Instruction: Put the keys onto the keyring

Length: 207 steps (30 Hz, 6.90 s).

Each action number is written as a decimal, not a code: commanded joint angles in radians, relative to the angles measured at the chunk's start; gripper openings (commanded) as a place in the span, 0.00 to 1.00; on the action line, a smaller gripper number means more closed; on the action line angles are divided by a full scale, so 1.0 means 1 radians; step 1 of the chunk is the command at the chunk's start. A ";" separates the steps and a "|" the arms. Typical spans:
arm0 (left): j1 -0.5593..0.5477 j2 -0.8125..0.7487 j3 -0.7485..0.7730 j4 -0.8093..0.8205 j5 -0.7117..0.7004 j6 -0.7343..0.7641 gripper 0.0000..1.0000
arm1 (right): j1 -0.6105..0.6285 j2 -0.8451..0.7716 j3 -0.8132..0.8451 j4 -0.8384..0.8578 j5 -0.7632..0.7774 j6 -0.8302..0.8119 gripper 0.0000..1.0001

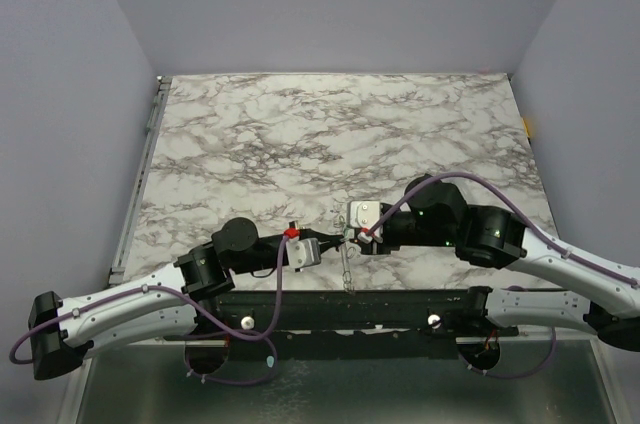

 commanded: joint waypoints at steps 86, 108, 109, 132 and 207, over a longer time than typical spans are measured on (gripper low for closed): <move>-0.004 0.004 0.055 -0.024 -0.010 0.016 0.00 | 0.003 0.113 -0.007 -0.048 0.034 -0.061 0.01; -0.004 -0.039 0.042 0.015 0.015 -0.002 0.43 | 0.003 -0.233 -0.327 0.530 -0.046 0.011 0.01; -0.004 -0.044 0.039 0.024 0.016 -0.006 0.42 | 0.003 -0.243 -0.343 0.564 -0.052 0.024 0.01; -0.004 -0.098 0.007 0.079 -0.016 -0.017 0.19 | 0.004 -0.288 -0.446 0.945 -0.129 0.194 0.01; -0.003 -0.133 0.042 -0.007 0.053 0.029 0.00 | 0.004 -0.186 -0.404 0.776 -0.234 0.262 0.23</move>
